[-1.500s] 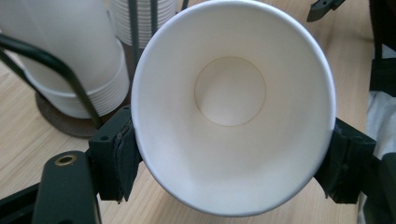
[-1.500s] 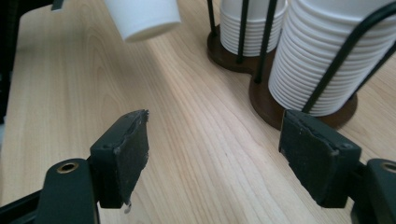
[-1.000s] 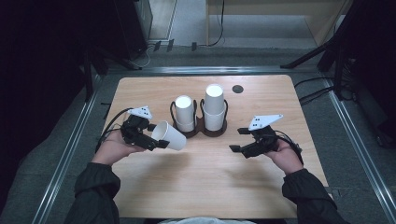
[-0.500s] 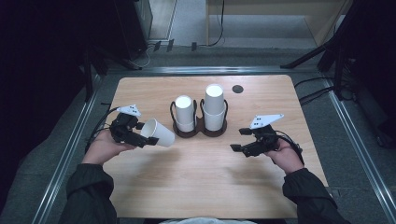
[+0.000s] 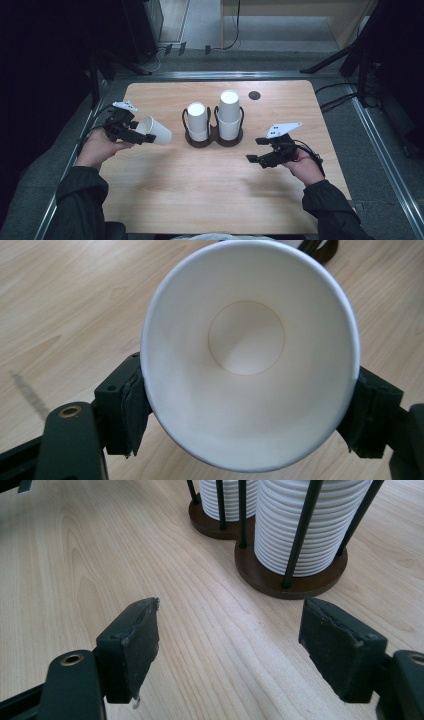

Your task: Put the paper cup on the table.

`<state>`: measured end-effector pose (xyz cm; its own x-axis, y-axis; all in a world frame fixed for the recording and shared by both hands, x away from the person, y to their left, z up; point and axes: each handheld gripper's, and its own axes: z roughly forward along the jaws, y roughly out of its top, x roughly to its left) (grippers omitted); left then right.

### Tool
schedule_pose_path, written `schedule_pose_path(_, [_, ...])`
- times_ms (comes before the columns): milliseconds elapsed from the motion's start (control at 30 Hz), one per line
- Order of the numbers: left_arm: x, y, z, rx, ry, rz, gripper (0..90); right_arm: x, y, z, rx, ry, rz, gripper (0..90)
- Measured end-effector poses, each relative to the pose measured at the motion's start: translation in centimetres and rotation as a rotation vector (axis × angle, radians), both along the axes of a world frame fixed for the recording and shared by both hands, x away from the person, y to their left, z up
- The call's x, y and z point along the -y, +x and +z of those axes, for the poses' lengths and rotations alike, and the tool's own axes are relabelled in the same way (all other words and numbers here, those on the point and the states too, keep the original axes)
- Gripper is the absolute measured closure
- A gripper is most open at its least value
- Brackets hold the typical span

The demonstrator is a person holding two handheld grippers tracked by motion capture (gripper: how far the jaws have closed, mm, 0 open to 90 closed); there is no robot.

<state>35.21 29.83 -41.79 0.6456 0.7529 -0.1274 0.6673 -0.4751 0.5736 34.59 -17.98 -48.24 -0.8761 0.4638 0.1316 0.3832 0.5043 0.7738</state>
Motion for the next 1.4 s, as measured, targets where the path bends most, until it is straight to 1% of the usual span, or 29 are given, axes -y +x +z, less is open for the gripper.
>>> schedule_pose_path(100, [-0.3,0.4,0.3,-0.007,0.018,0.009,21.0,0.0,0.0,-0.1,-0.003,-0.002,-0.003,24.5])
schedule_pose_path(267, [-0.8,0.8,0.3,-0.019,0.053,0.025,21.0,0.1,0.0,-0.1,-0.003,-0.003,-0.003,24.5])
schedule_pose_path(500, [-1.8,1.3,-0.1,-0.041,0.066,0.066,21.0,0.0,0.0,-0.3,-0.010,-0.012,0.007,24.5])
schedule_pose_path(600, [-2.2,1.6,-0.3,-0.053,0.087,0.087,21.0,-0.1,-0.1,-0.3,-0.012,-0.018,0.008,24.5])
schedule_pose_path(667, [-2.2,1.8,-0.3,-0.057,0.105,0.102,21.0,-0.1,-0.1,-0.3,-0.012,-0.017,0.009,24.5])
schedule_pose_path(767, [-2.1,2.1,-0.2,-0.063,0.118,0.116,21.0,-0.2,-0.1,-0.3,-0.009,-0.021,0.009,24.5])
schedule_pose_path(1000, [-2.3,2.9,-0.7,-0.095,0.169,0.134,21.0,-0.3,-0.1,-0.3,-0.008,-0.019,0.009,24.5])
schedule_pose_path(1100, [-2.4,3.0,-0.8,-0.099,0.169,0.140,21.0,-0.2,-0.1,-0.3,-0.006,-0.019,0.009,24.5])
schedule_pose_path(1200, [-2.6,3.3,-1.0,-0.110,0.181,0.151,21.0,-0.3,-0.1,-0.4,-0.010,-0.021,0.006,24.5])
schedule_pose_path(1333, [-2.7,3.7,-1.5,-0.125,0.211,0.169,21.0,-0.3,0.0,-0.5,-0.009,-0.027,0.013,24.5])
schedule_pose_path(1400, [-2.6,3.8,-1.7,-0.134,0.214,0.168,21.0,-0.3,0.0,-0.5,-0.014,-0.027,0.012,24.5])
